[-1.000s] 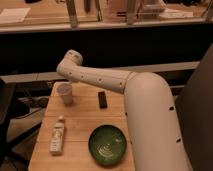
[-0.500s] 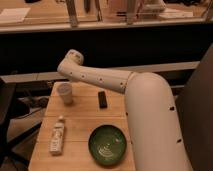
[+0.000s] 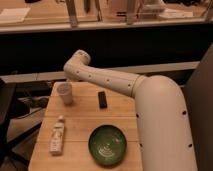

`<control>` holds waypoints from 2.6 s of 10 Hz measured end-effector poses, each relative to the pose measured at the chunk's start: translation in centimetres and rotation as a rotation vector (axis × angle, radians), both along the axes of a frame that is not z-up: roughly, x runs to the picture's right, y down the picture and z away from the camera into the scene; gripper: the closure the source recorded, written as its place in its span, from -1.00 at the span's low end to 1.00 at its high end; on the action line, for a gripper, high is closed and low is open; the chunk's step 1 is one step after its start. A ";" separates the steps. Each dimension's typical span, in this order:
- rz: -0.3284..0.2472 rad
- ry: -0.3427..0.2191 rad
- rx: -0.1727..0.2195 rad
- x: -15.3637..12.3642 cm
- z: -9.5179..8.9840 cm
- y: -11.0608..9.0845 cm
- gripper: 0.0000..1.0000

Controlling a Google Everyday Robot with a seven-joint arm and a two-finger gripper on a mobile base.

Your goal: Place the white sponge in the ceramic cup

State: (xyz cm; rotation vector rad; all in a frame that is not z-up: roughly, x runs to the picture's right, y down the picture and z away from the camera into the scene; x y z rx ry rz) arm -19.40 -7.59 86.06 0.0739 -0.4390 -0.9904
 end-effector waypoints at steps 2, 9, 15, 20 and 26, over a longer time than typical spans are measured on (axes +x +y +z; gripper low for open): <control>-0.005 -0.091 -0.016 -1.2 -1.1 0.1 1.00; -0.024 -0.177 -0.036 -3.6 -2.9 1.2 0.37; -0.023 -0.182 -0.035 -3.9 -2.7 0.8 0.01; -0.017 -0.180 -0.032 -2.2 -2.4 0.5 0.09; -0.016 -0.181 -0.027 -1.9 -2.2 0.2 0.36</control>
